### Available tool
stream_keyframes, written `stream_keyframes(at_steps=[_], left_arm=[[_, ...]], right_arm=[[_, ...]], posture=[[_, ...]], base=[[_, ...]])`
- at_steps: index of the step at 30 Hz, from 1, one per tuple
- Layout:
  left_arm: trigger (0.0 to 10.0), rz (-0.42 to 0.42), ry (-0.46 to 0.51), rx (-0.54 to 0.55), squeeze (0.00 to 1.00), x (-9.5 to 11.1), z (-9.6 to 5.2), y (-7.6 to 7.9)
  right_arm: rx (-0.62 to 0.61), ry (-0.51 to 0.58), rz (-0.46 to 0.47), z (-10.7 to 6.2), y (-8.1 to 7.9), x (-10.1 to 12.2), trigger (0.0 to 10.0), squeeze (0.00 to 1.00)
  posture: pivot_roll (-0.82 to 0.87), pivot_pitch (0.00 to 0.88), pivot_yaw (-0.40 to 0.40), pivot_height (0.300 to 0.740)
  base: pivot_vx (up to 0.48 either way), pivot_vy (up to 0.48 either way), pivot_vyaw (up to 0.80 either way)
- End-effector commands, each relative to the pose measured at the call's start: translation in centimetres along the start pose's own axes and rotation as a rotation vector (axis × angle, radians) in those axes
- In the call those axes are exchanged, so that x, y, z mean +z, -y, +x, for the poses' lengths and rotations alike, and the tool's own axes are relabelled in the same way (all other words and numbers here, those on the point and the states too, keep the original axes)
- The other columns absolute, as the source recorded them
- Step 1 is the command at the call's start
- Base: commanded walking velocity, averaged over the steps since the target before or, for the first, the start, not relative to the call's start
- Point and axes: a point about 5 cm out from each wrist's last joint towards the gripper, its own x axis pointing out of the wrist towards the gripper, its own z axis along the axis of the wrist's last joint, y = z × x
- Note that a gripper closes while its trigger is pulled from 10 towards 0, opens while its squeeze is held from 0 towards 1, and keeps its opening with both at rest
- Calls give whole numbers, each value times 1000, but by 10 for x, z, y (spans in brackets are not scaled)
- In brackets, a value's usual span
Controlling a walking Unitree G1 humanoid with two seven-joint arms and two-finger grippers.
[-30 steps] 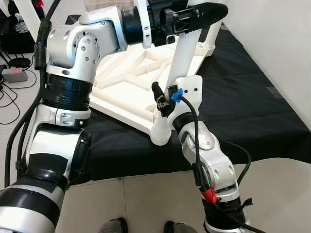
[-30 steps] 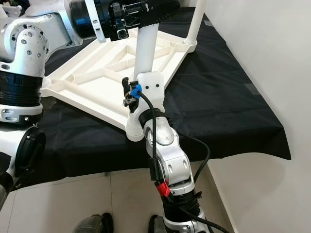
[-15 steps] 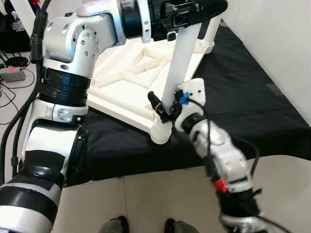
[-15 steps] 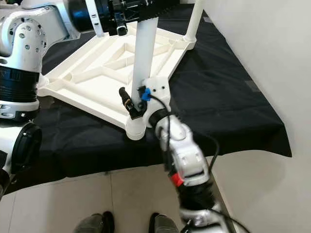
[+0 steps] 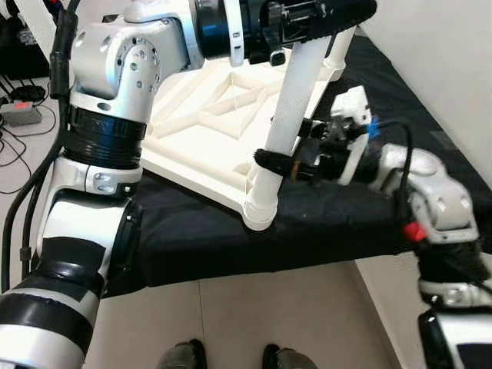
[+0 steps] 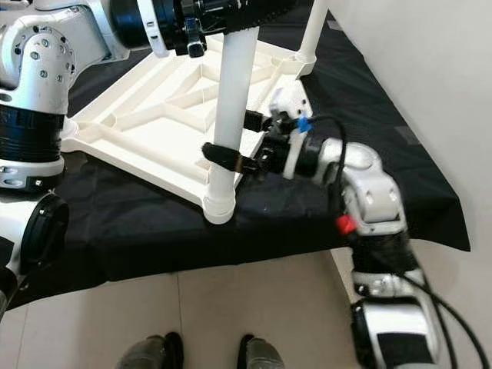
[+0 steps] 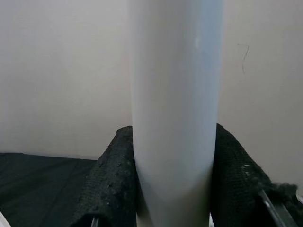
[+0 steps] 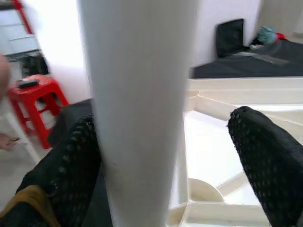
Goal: Building children table
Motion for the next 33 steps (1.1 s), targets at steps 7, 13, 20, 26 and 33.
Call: stream_keyframes(at_steps=[7,13,20,26,33], left_arm=[[0,-31,-101,14,0,-19,-1,-2],[0,-26,-106,4,0,-20,1,0],[0,-15,-110,-5,0,-20,2,1],[0,-9,-95,-25,0,-20,3,4],[10000,-21,-21,18,1000,-7,-9,3]], right_arm=[[93,40,16,-4,8,6,0,0],[213,81,37,-5,3,4,0,0],[268,93,43,-6,5,5,0,0],[211,76,23,-2,0,-5,0,0],[-5,73,-43,2,-15,-18,0,0]], posture=[[3,207,-39,740],[6,201,-34,740],[0,197,-31,740],[-7,195,-26,740],[-16,204,-28,740]], base=[[0,0,0],[0,0,0],[0,0,0],[0,0,0],[0,0,0]])
